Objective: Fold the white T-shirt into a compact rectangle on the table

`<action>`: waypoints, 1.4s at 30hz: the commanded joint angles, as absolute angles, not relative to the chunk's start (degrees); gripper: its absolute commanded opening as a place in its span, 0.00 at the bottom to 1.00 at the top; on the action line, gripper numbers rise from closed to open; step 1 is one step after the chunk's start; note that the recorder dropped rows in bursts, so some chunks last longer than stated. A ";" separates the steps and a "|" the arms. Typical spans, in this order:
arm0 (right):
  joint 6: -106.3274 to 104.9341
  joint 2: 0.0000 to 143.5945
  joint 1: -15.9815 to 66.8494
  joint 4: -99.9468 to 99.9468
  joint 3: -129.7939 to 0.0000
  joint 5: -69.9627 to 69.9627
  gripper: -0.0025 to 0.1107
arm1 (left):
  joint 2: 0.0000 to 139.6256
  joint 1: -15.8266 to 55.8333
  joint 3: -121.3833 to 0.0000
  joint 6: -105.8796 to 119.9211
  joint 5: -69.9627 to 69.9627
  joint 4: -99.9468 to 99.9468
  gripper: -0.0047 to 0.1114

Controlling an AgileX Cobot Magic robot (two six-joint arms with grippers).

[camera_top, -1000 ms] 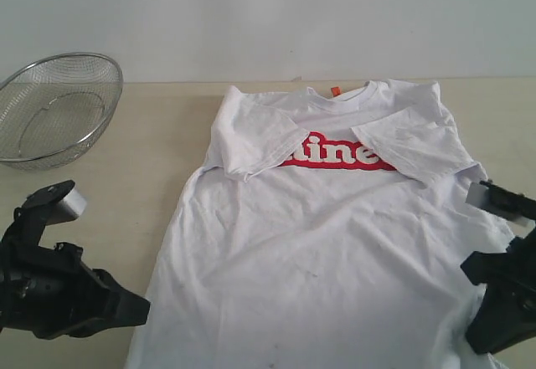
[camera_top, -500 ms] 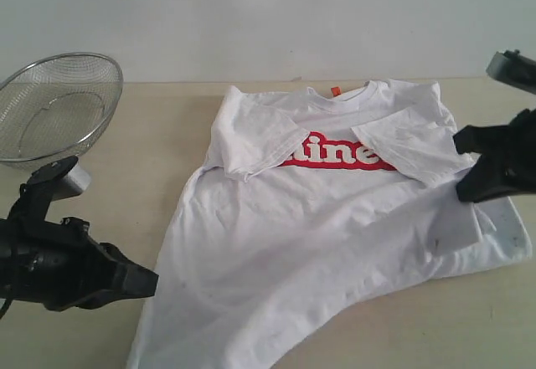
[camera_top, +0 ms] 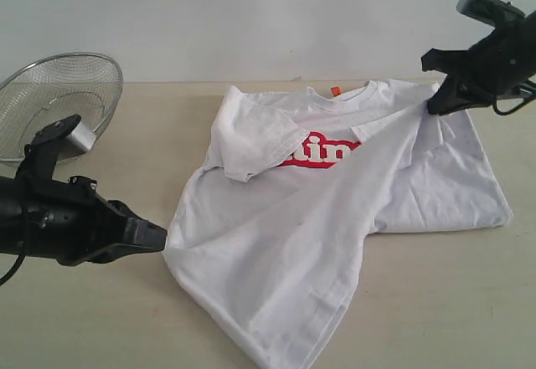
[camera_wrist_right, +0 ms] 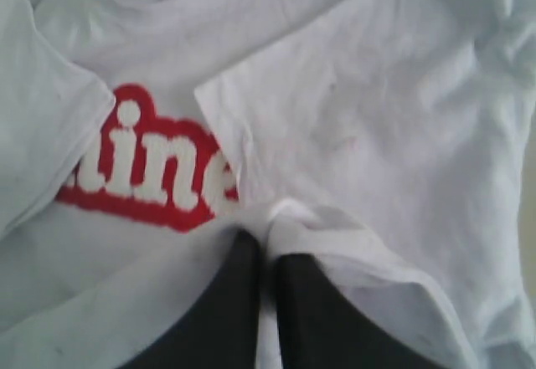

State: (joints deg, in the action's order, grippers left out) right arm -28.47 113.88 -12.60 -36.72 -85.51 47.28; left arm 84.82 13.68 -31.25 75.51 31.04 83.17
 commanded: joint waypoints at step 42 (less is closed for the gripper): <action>-20.26 129.43 -12.33 -21.65 -118.67 69.96 0.02 | 89.88 13.99 -38.89 73.39 28.35 70.58 0.08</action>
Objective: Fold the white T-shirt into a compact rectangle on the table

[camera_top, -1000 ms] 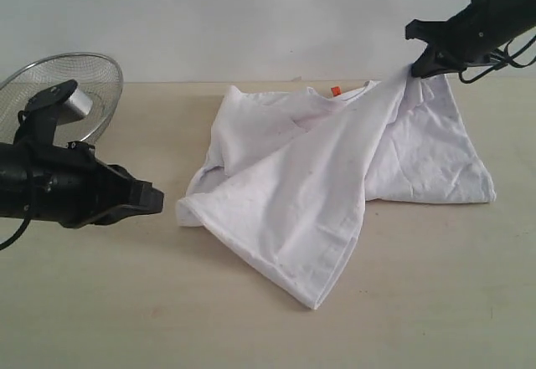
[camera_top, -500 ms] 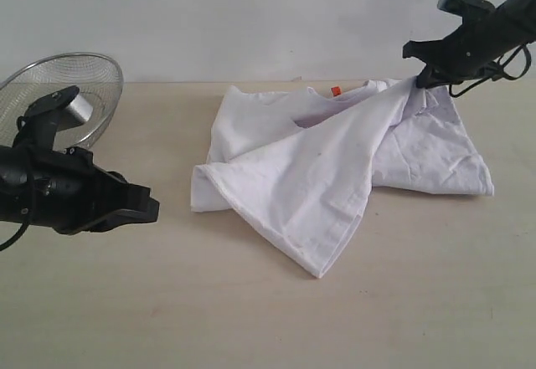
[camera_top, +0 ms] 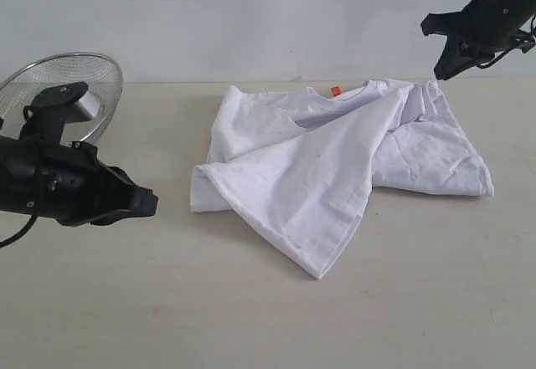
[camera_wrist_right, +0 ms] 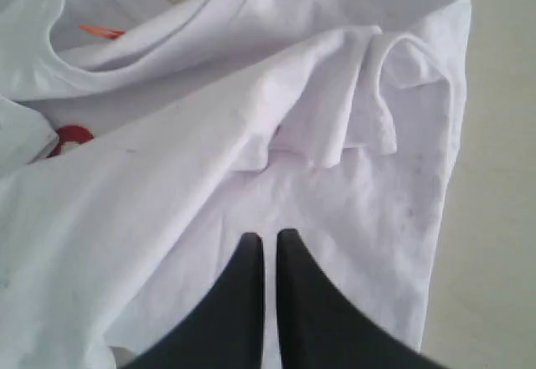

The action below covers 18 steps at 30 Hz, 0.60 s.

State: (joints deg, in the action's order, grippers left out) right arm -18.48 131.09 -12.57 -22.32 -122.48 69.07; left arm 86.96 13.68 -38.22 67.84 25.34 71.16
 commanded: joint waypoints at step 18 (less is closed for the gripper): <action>-27.47 130.94 -10.54 -21.56 -99.35 58.48 0.02 | 109.85 18.54 -52.90 71.27 35.47 77.55 0.12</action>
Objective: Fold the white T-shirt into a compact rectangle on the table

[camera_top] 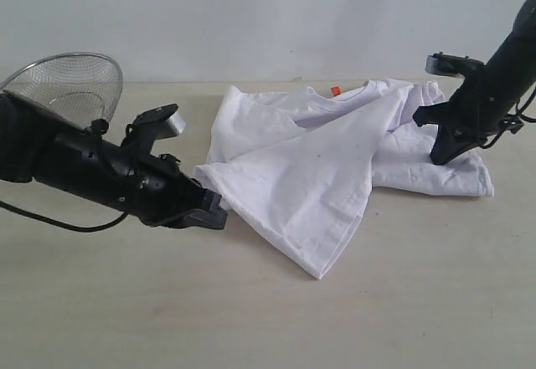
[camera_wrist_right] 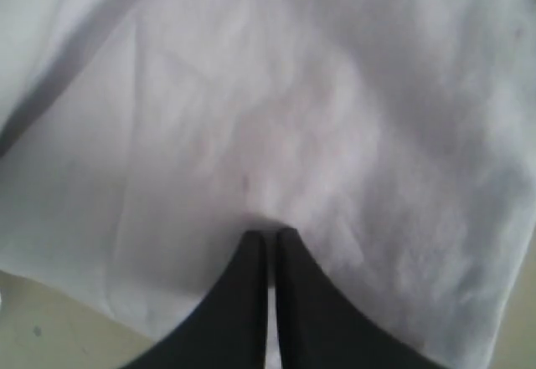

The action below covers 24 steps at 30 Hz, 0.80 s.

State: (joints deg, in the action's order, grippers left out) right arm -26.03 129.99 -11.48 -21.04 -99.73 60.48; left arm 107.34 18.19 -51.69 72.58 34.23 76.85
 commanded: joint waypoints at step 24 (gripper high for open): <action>-29.17 131.31 -10.23 -22.22 -99.47 56.89 0.02 | 119.13 22.32 -58.38 71.54 34.20 87.66 0.49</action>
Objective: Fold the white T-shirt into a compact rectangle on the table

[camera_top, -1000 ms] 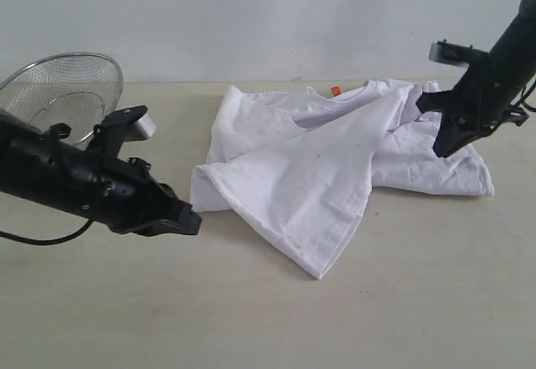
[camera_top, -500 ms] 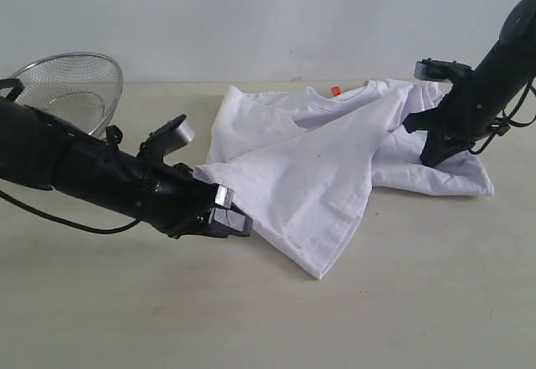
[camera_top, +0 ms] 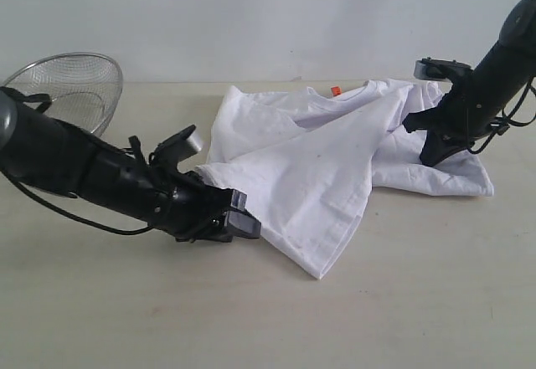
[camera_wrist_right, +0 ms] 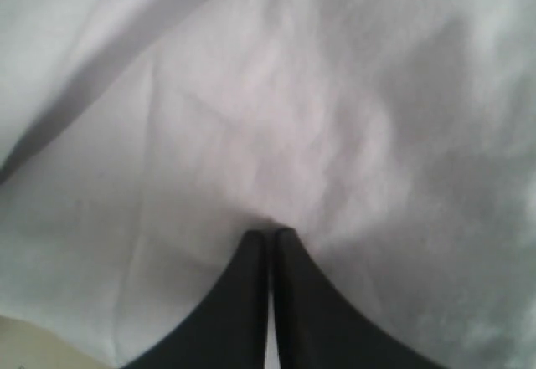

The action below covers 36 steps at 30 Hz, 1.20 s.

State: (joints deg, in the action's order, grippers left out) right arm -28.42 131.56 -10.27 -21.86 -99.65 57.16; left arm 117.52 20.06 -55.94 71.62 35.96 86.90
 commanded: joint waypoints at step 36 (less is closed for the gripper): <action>-30.71 130.94 -10.23 -22.34 -99.47 55.49 0.02 | 121.38 29.32 -65.99 68.59 37.35 87.75 0.08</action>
